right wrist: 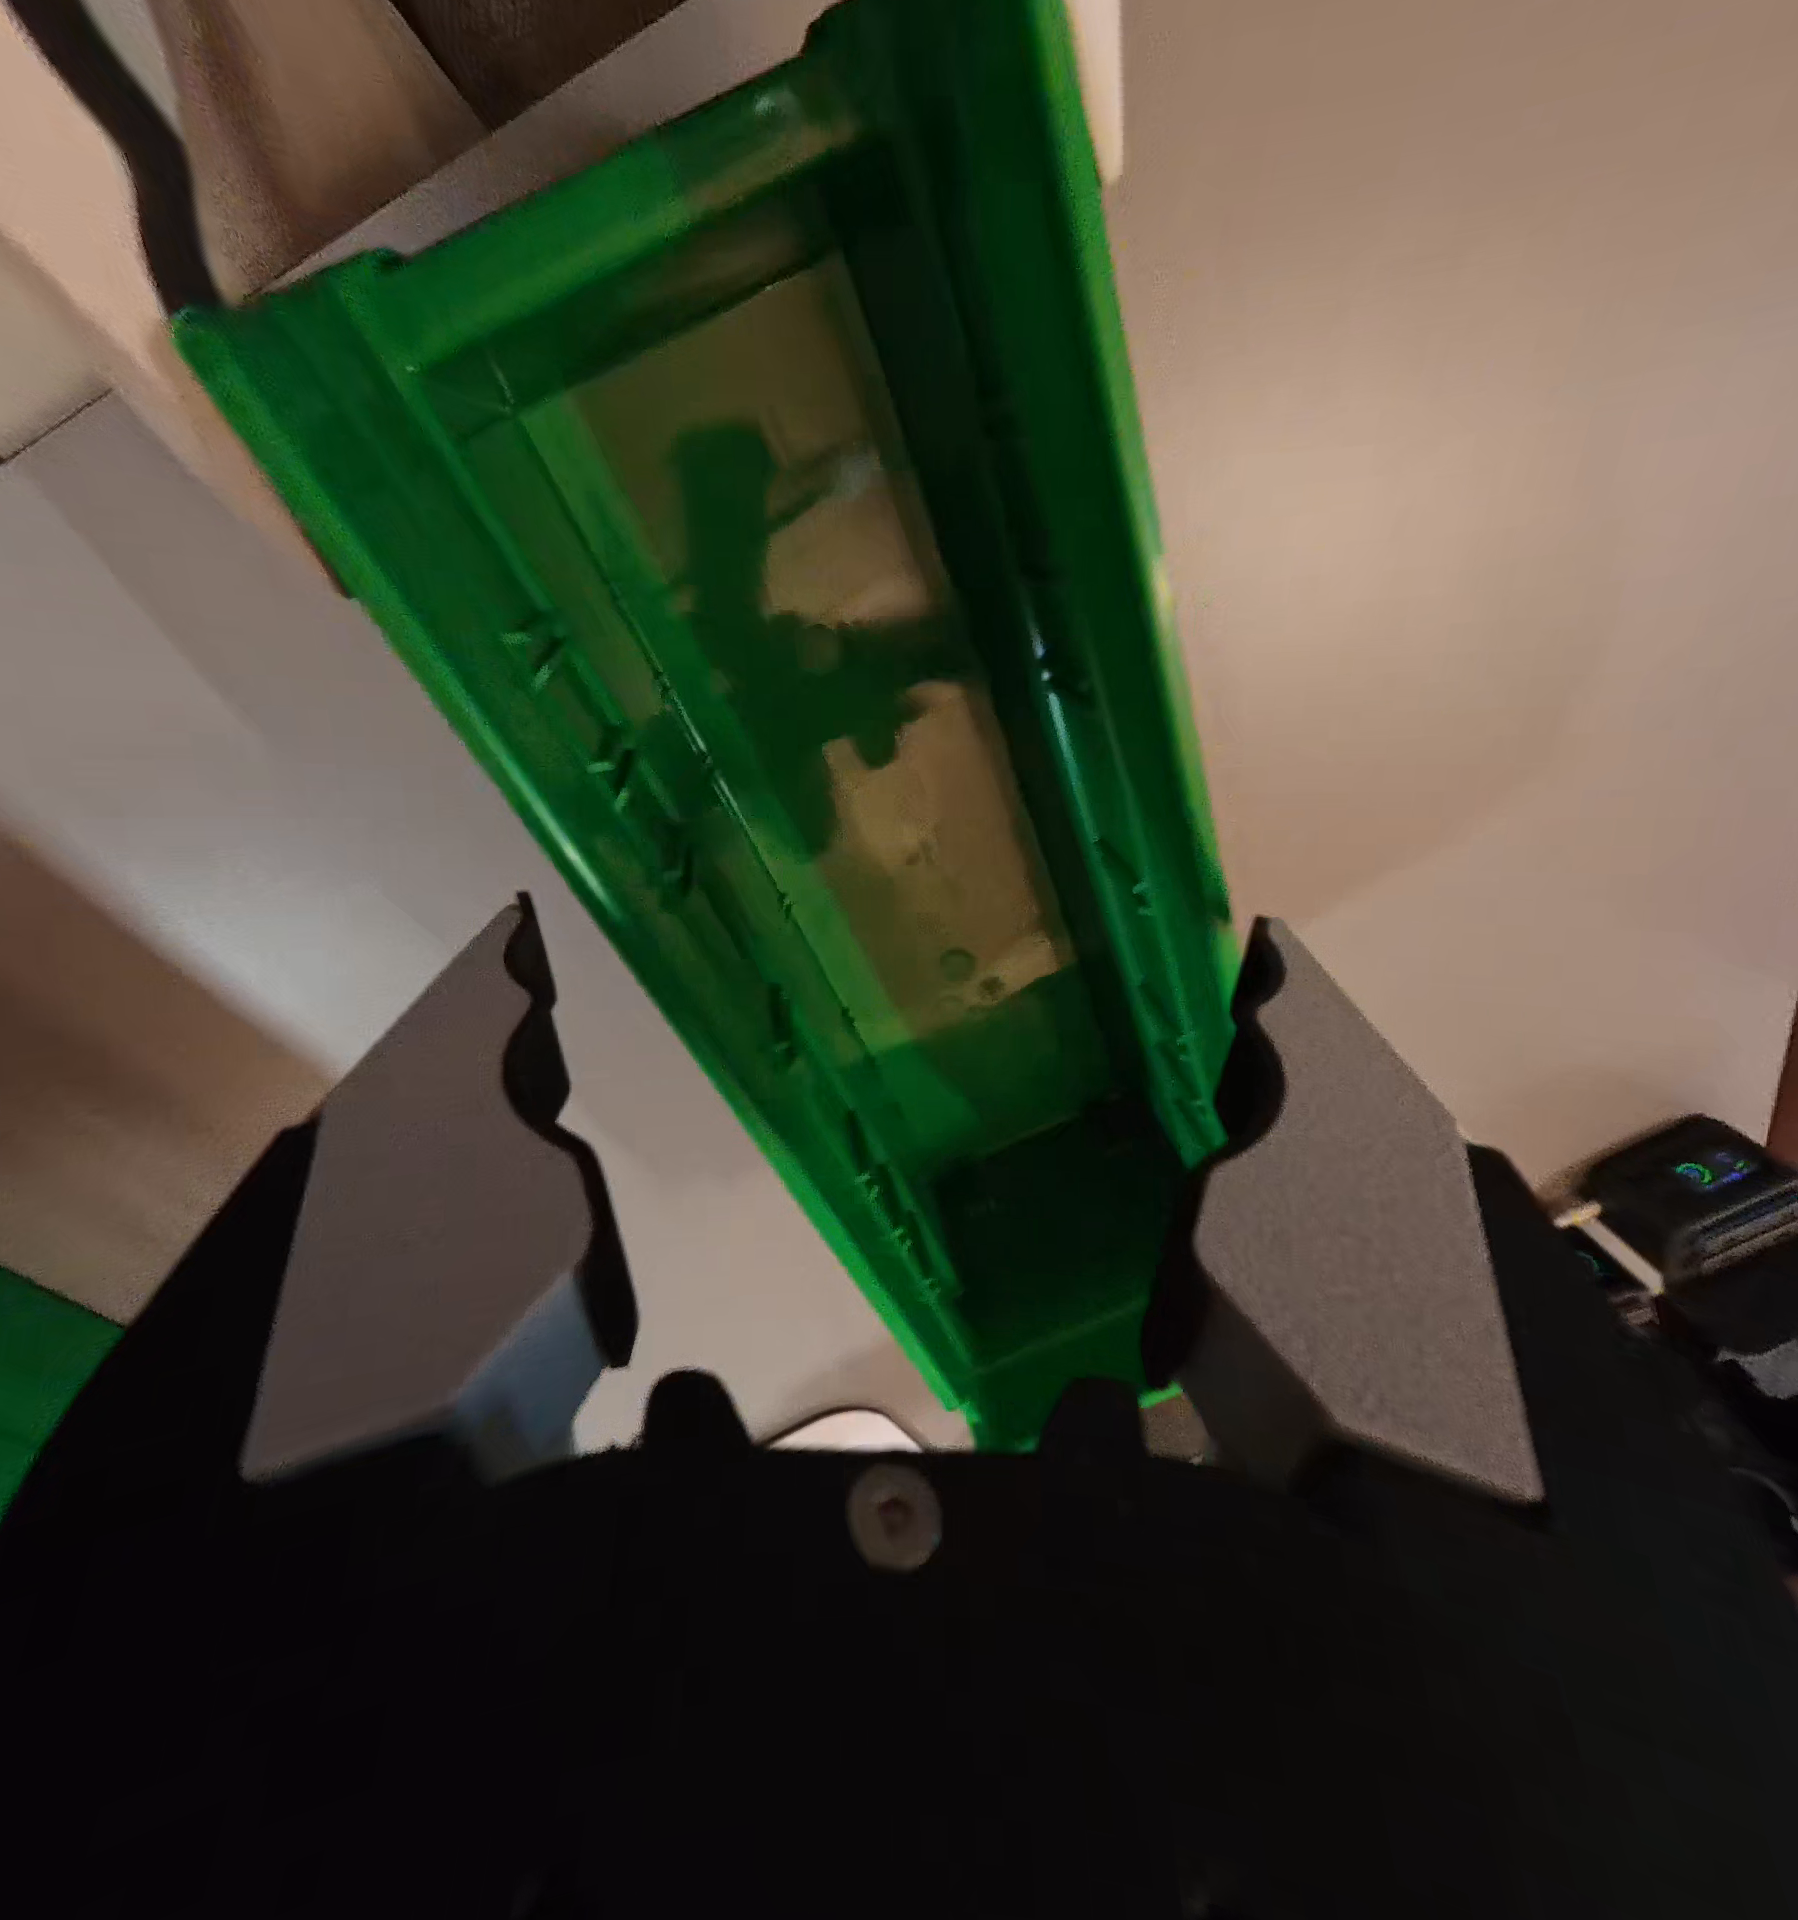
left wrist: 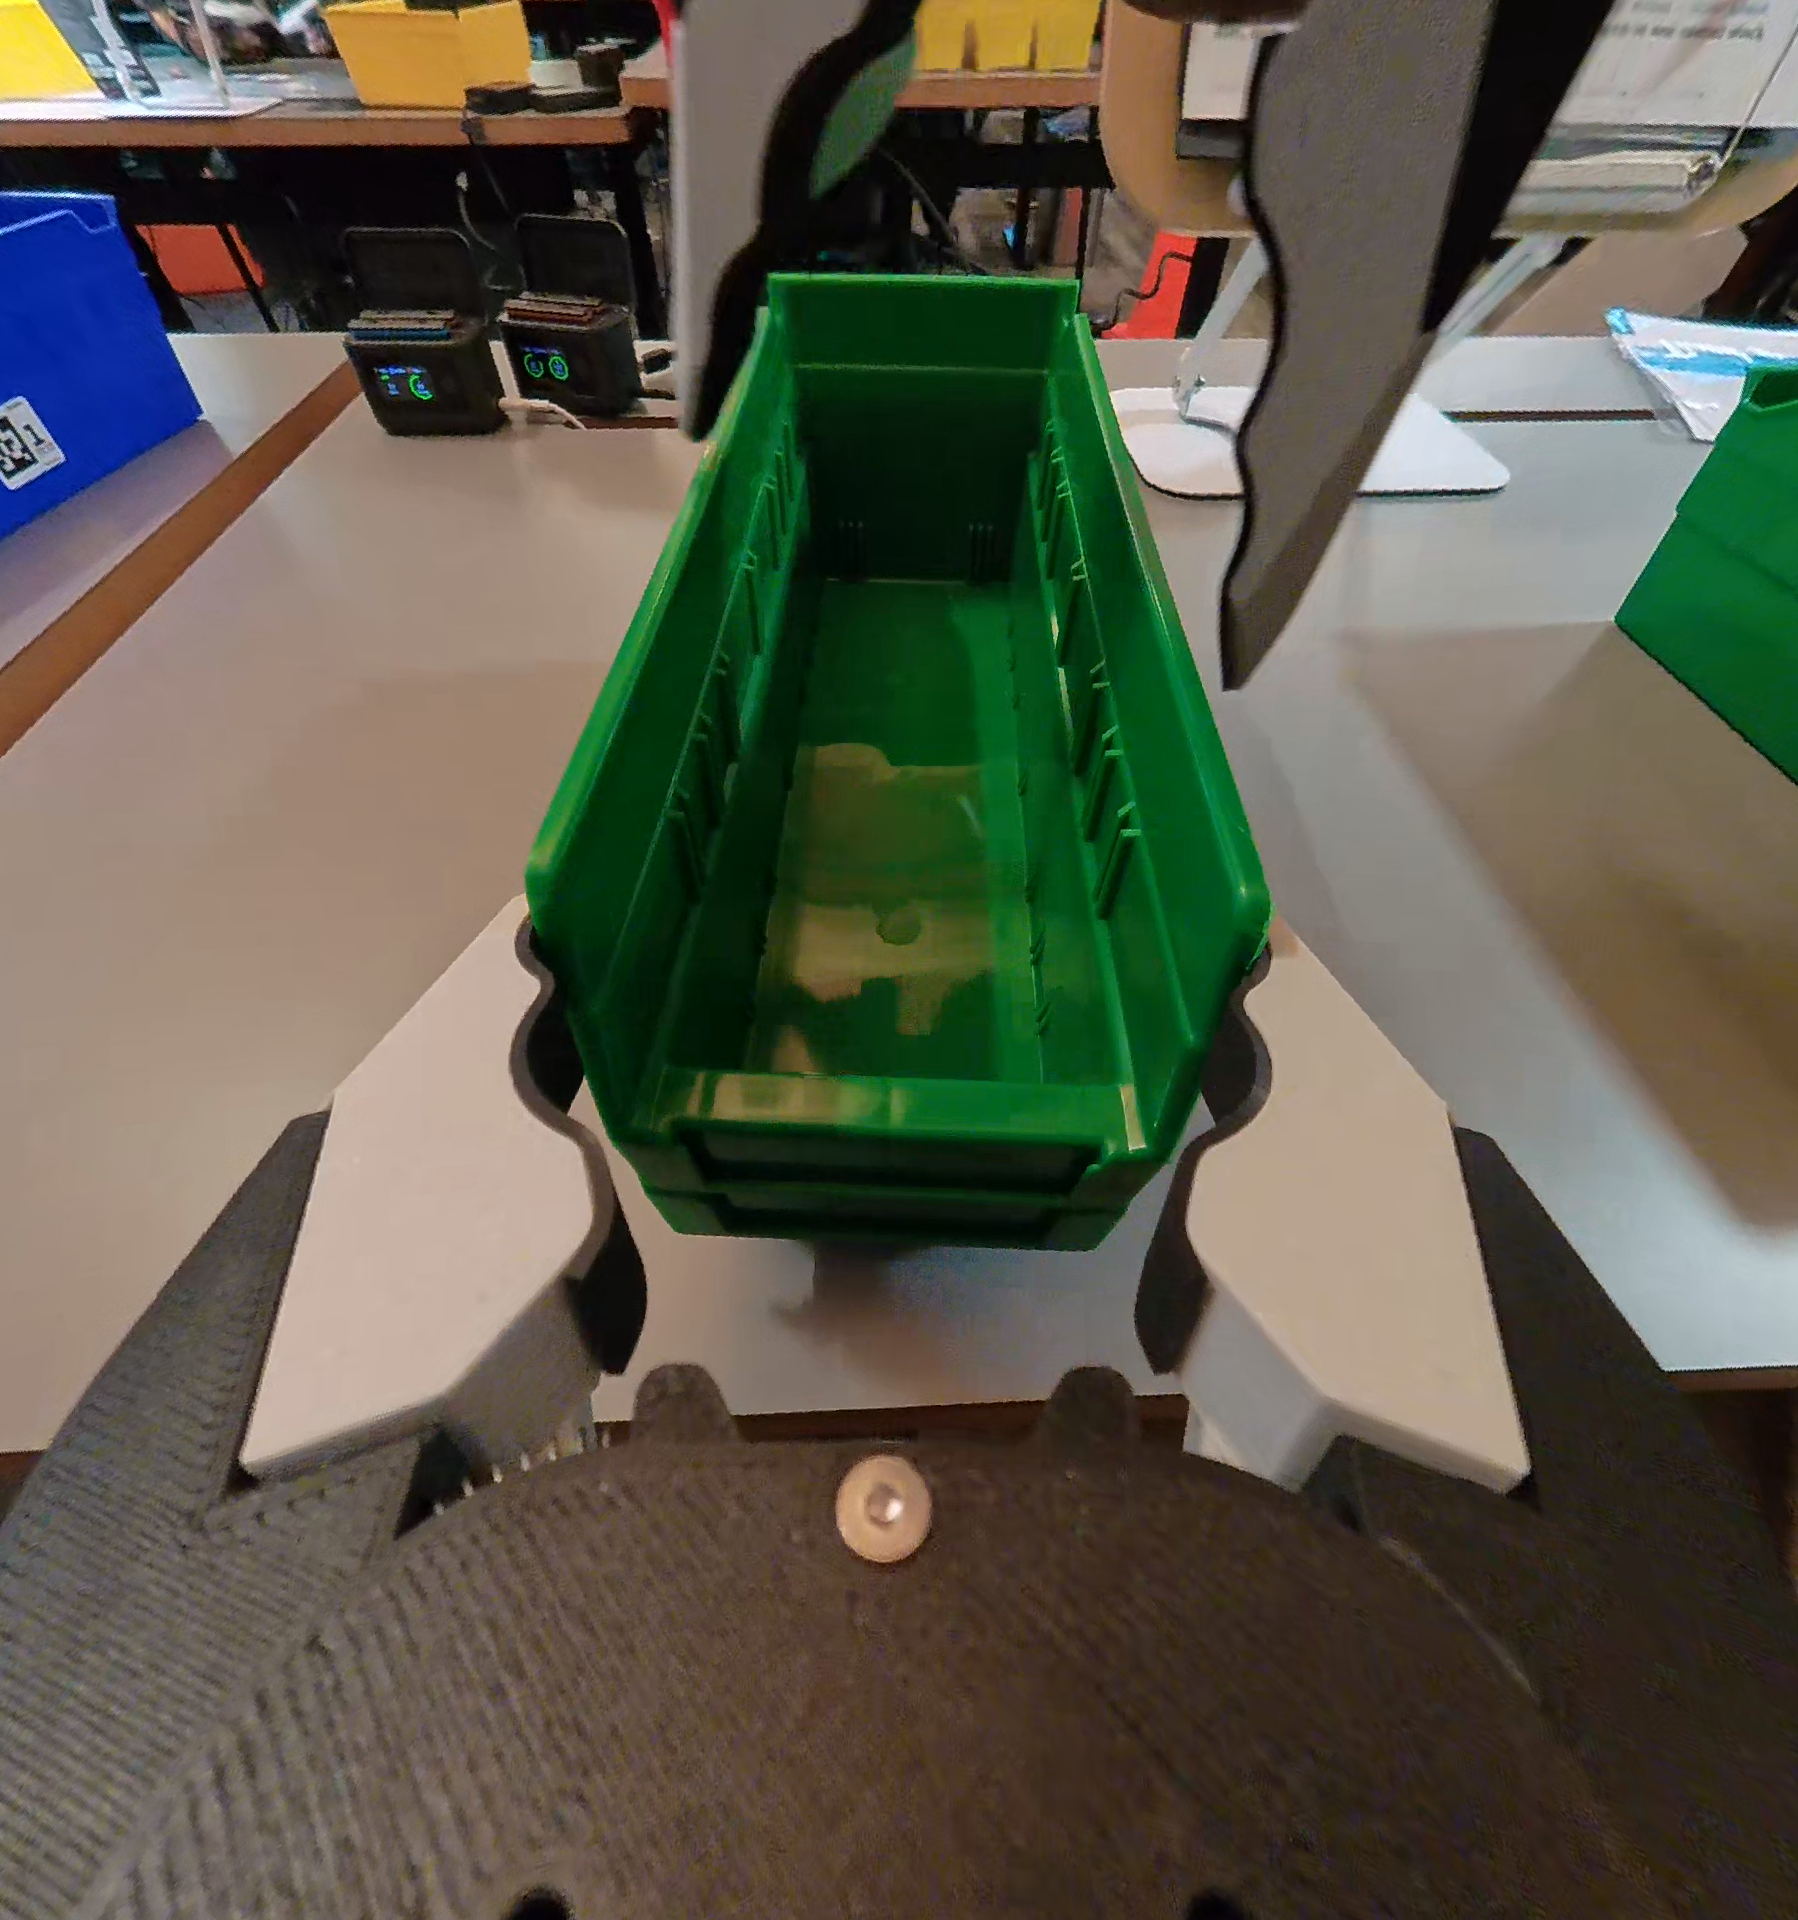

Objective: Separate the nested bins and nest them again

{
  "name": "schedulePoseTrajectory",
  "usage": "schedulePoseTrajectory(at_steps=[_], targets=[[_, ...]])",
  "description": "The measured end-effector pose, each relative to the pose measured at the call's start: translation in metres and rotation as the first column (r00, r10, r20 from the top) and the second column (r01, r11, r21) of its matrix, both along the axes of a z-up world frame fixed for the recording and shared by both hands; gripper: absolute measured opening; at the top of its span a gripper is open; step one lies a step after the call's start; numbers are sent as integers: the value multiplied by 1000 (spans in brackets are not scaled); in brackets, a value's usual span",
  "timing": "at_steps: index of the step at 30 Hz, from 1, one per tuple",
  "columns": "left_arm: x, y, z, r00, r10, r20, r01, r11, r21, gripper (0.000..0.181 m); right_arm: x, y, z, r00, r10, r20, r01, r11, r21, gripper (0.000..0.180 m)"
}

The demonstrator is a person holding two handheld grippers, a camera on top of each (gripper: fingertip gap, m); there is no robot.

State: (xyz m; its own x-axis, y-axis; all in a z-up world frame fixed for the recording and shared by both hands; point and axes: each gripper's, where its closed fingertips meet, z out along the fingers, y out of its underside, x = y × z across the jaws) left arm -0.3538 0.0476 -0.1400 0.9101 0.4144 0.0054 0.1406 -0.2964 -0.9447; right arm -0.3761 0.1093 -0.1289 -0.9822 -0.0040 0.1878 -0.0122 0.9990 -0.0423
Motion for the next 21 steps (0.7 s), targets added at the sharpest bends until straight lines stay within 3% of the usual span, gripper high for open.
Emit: schedulePoseTrajectory(at_steps=[6,9,13,21], targets=[[0,0,0,1000,-7,1,7,1000,1,123,-5,4,-15,992,61,109,-77,987,143,129],[-2,-1,1,1000,0,22,-1,1000,23,122,-6,4,-12,988,73,135,-97,980,176,113],[-1,2,-1,999,-20,28,19,999,40,123,-7,5,-9,986,99,134,-123,974,190,96],[-4,3,-18,1000,-1,3,1,1000,-13,135,-8,2,-3,990,123,71,-134,974,181,95]])
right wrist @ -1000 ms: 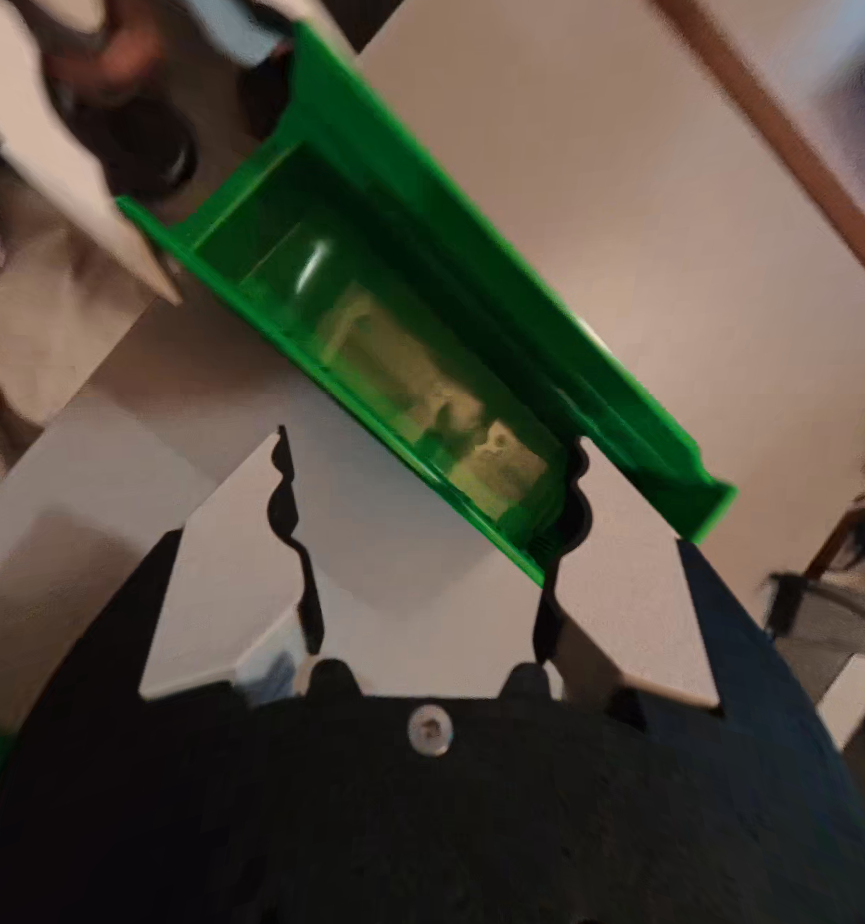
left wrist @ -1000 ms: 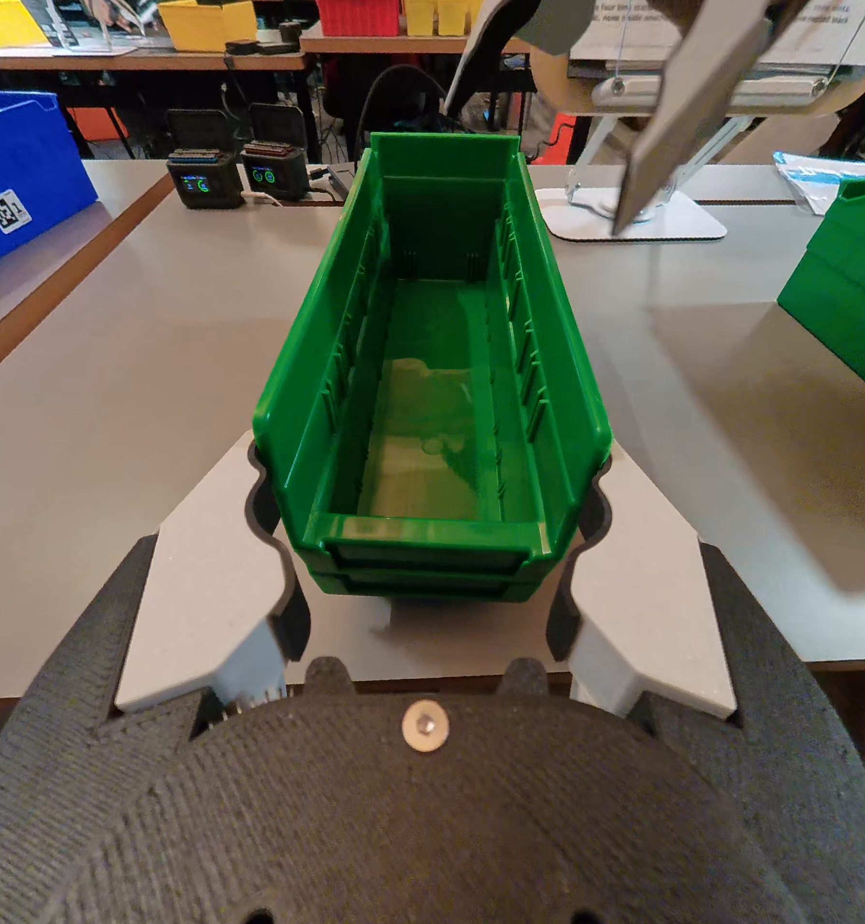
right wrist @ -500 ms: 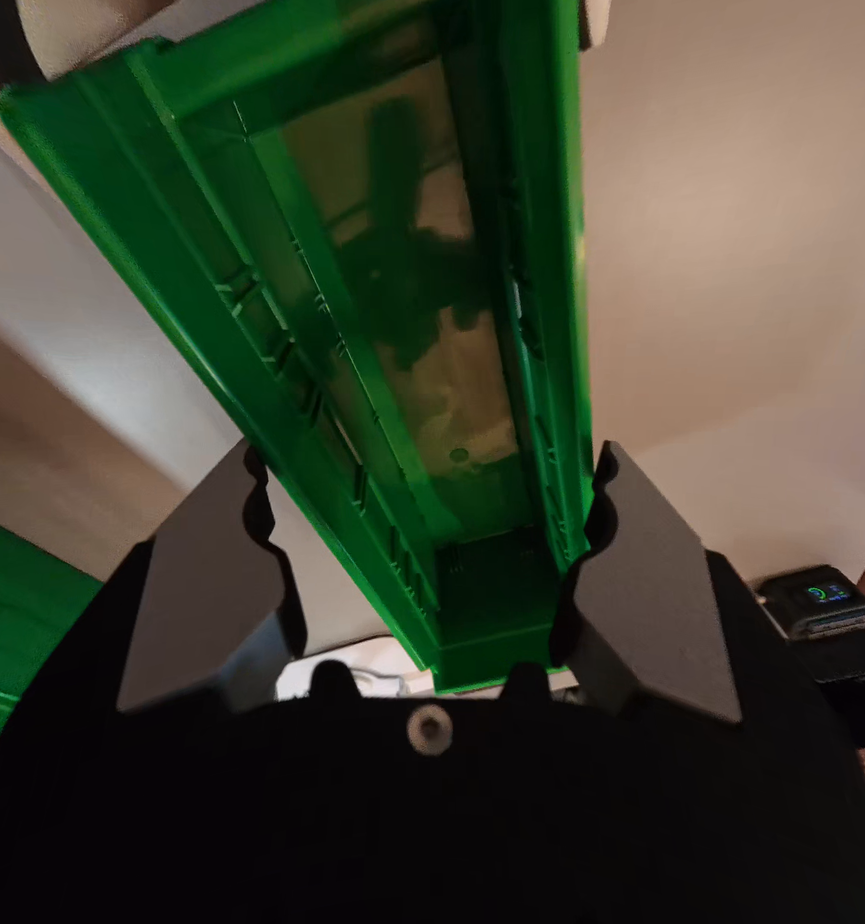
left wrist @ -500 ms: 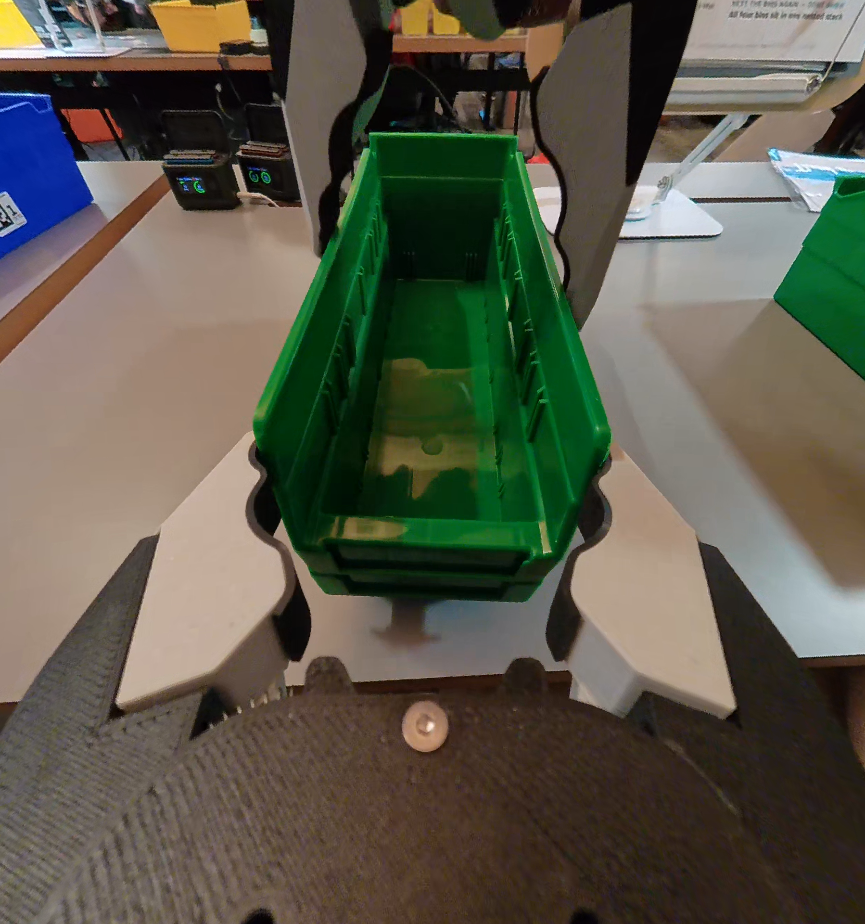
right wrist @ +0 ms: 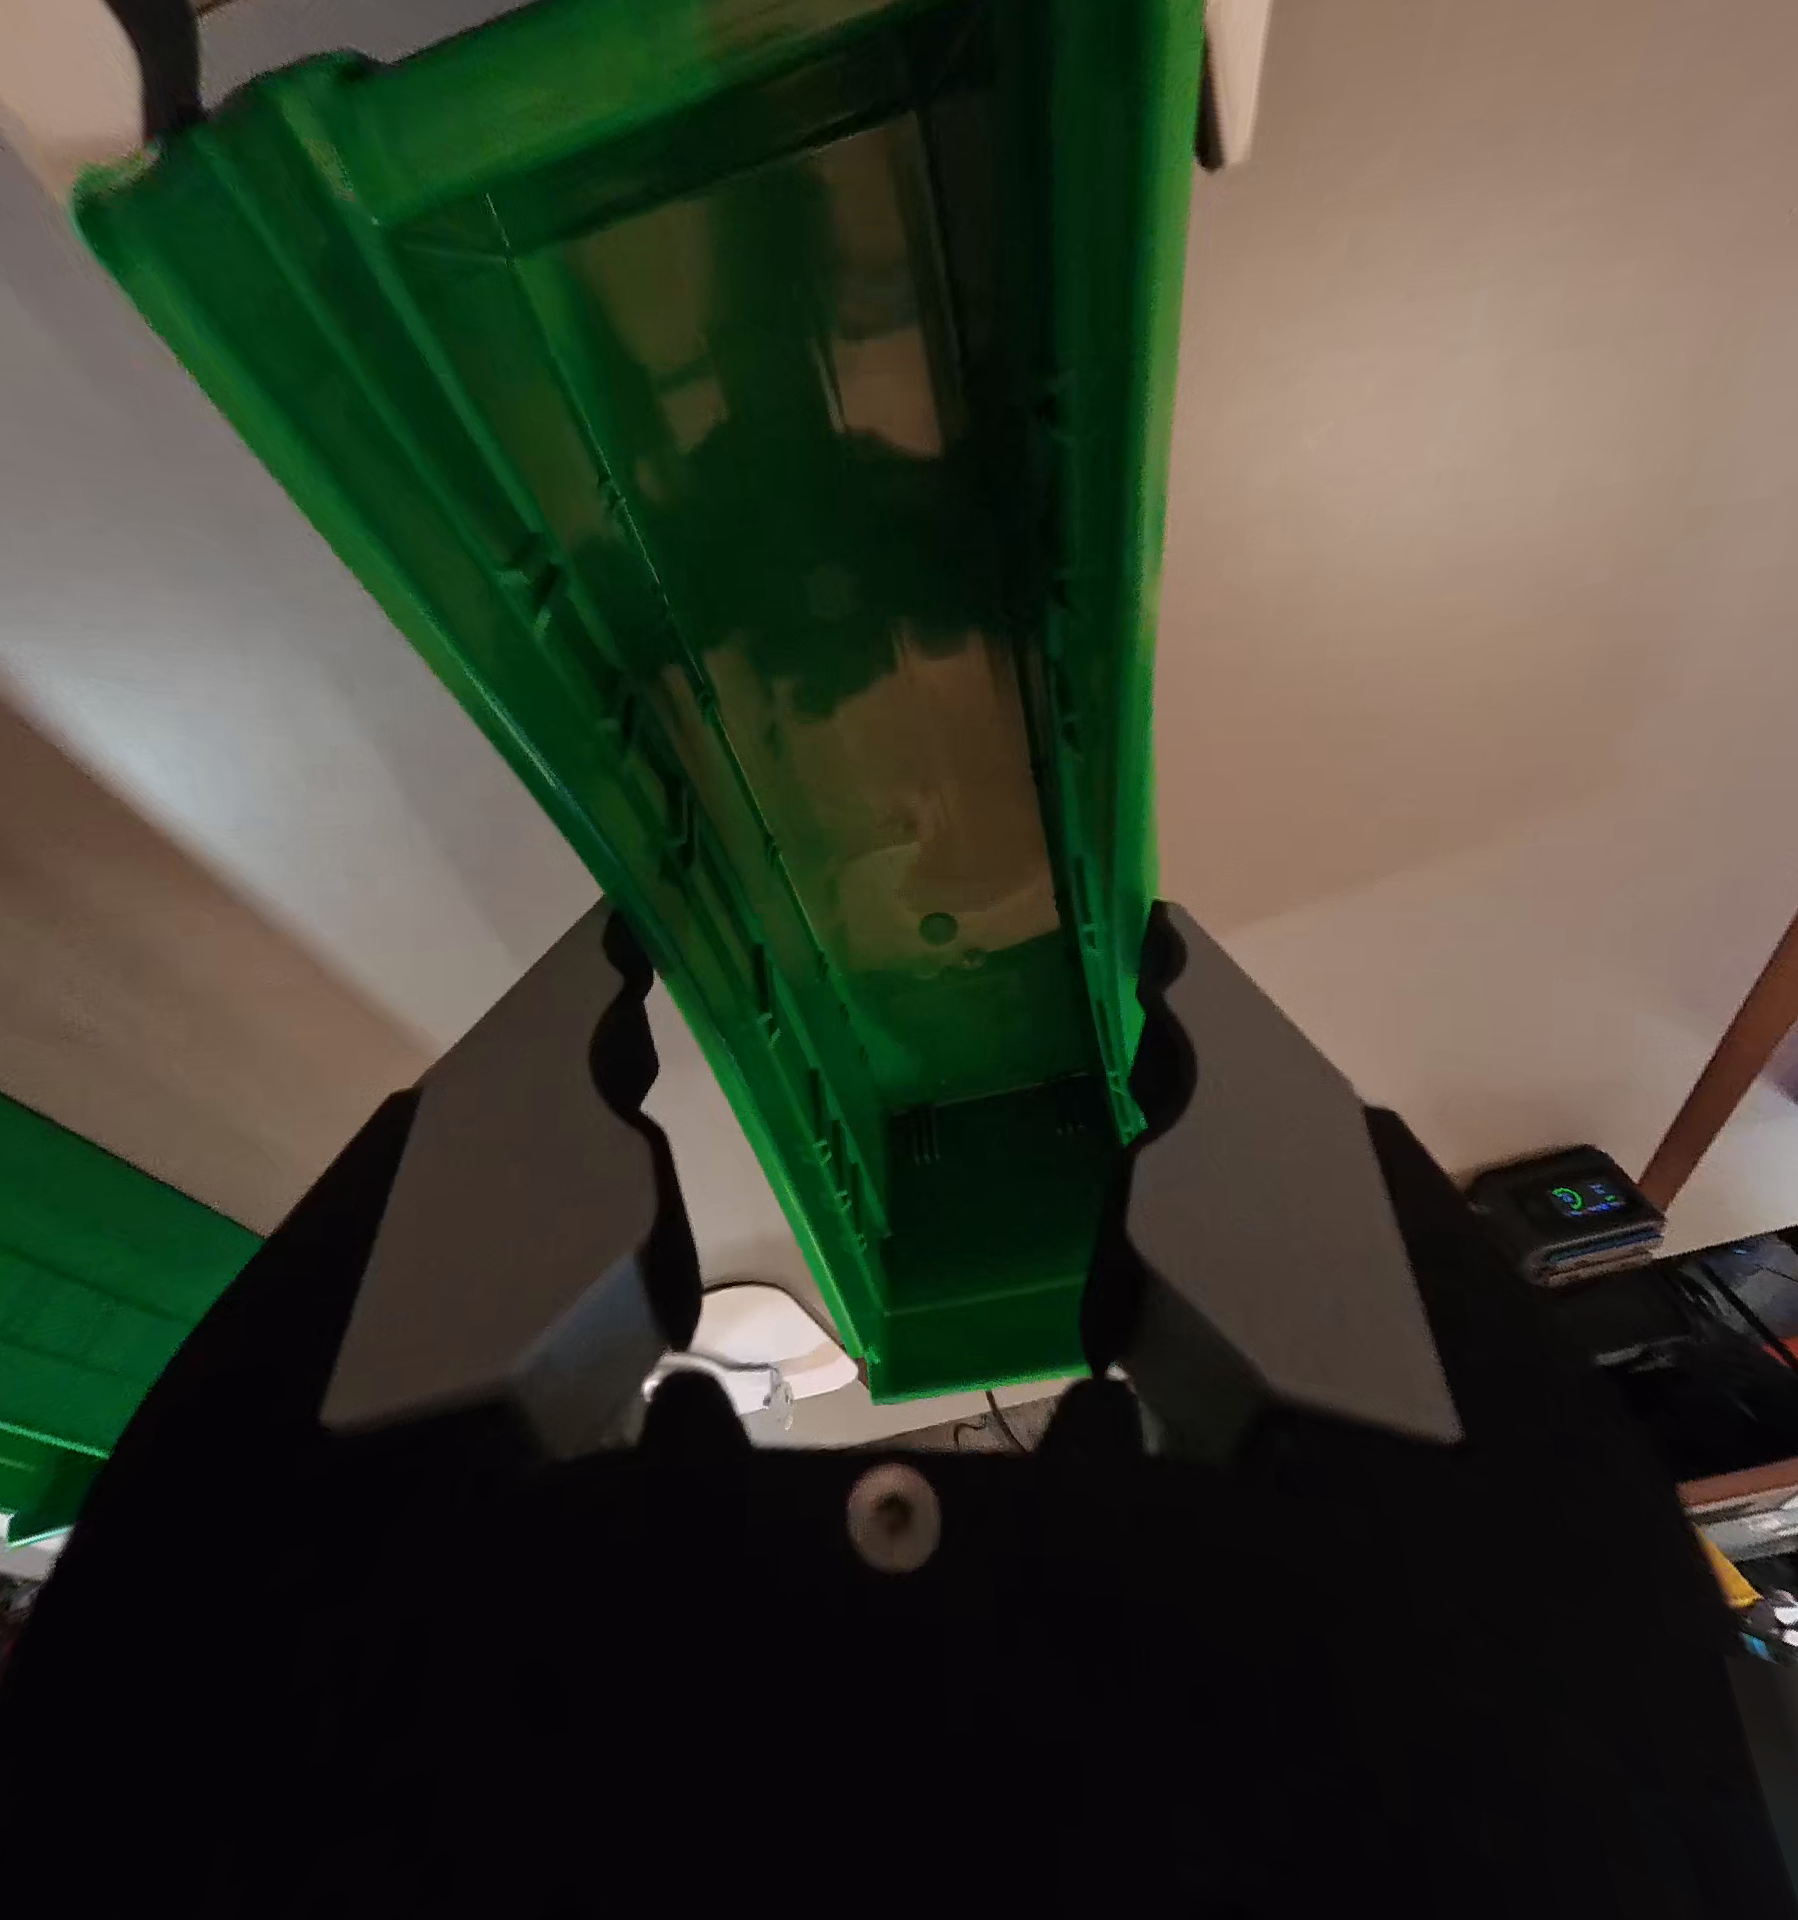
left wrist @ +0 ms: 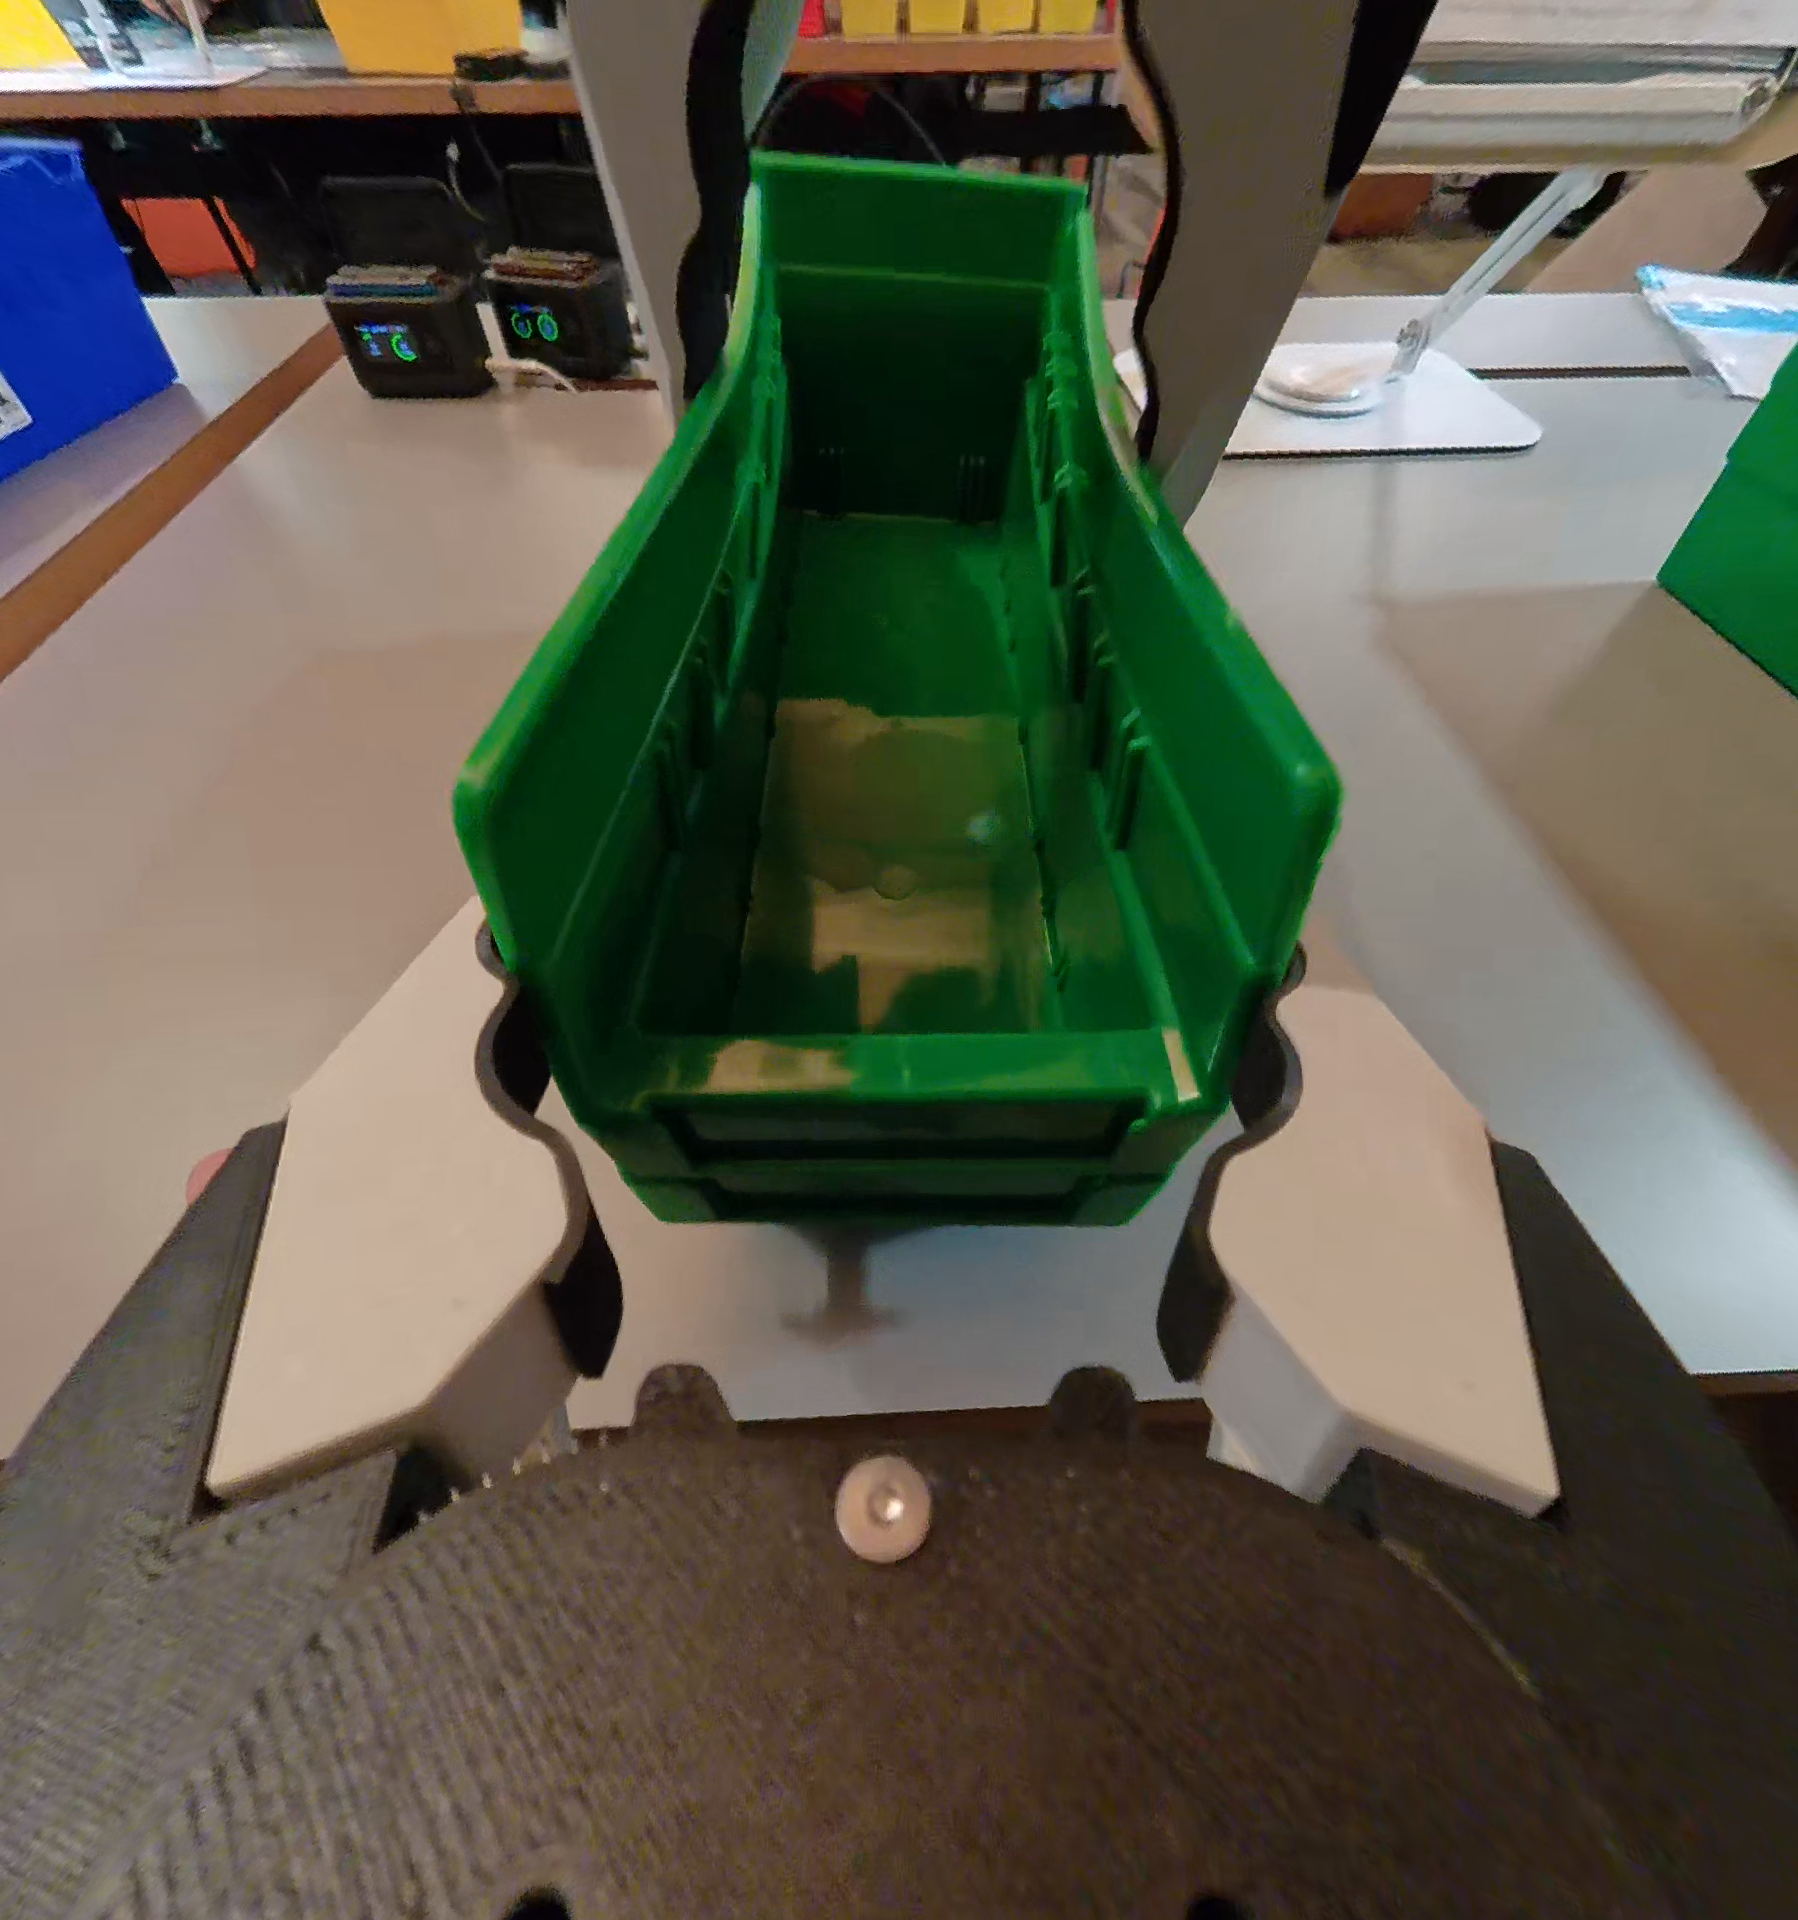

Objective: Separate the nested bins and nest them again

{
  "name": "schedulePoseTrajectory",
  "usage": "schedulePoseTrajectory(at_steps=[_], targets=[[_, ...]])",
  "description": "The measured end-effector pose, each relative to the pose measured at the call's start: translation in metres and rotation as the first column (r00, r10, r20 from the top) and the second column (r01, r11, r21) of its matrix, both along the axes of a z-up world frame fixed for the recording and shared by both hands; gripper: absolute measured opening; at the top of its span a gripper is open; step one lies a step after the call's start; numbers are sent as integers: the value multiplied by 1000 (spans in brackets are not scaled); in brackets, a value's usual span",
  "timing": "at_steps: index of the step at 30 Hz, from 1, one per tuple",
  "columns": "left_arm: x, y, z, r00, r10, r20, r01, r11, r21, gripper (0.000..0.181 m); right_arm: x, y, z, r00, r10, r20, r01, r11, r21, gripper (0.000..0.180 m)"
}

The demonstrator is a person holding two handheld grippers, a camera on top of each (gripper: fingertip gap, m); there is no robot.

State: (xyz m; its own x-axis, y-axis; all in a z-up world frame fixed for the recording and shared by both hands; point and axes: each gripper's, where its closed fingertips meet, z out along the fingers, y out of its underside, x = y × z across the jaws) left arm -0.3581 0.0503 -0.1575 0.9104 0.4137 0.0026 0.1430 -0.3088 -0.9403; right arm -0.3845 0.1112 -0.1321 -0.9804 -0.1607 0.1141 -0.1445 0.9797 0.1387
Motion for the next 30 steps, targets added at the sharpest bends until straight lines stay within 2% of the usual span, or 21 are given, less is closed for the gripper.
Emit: schedulePoseTrajectory(at_steps=[6,13,30], targets=[[-7,-7,-31,994,13,106,-7,998,-58,139,-7,2,21,999,-20,-47,19,999,-34,95],[-7,-9,-21,998,-11,59,11,1000,4,133,-3,2,26,998,-32,-57,28,998,-62,96],[-1,-8,-54,989,8,147,11,992,-122,124,-3,-11,32,997,4,-76,-14,991,-132,97]])
